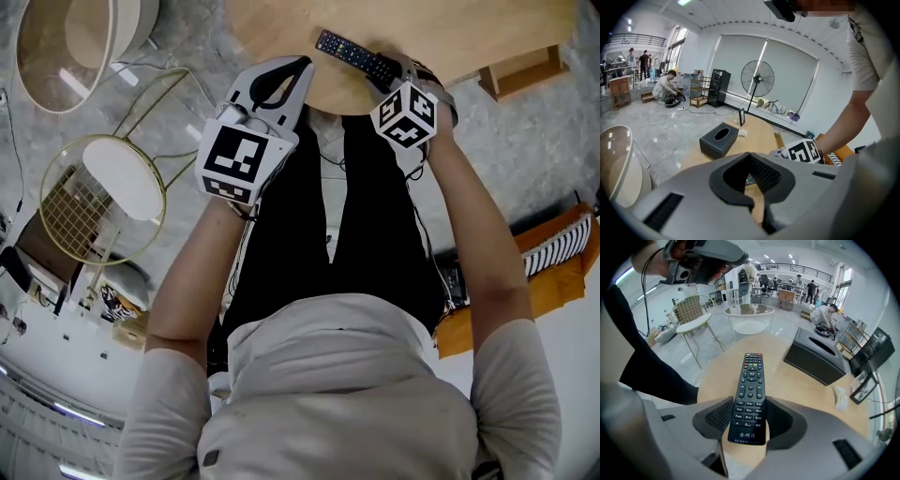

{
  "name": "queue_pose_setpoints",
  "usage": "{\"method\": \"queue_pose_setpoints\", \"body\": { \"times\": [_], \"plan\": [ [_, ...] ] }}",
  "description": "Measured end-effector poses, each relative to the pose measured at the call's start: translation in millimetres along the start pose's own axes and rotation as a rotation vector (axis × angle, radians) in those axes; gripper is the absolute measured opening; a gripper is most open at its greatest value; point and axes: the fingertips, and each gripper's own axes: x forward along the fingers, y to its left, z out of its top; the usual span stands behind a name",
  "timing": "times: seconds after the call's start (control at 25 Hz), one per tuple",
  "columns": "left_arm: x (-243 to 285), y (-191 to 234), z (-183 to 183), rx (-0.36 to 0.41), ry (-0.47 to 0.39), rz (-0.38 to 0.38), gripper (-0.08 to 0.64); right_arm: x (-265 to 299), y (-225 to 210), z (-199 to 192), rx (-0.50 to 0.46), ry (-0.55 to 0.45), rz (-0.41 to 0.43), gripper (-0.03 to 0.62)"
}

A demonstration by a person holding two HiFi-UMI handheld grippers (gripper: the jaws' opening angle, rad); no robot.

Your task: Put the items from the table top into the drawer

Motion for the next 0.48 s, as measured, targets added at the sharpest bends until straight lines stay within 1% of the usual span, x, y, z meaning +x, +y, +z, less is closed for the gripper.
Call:
{"method": "queue_pose_setpoints", "body": {
  "times": [0.24,0.48],
  "plan": [
    [-40,-11,36,0.062,-0.040,-0.013,0.009,-59,-4,34,0.077,-0.051,-0.093,0.229],
    [-100,-37,82,0.109,-0.091,-0.032,0.009,-147,3,75,0.183,-0.124,-0.205,0.229]
  ]
}}
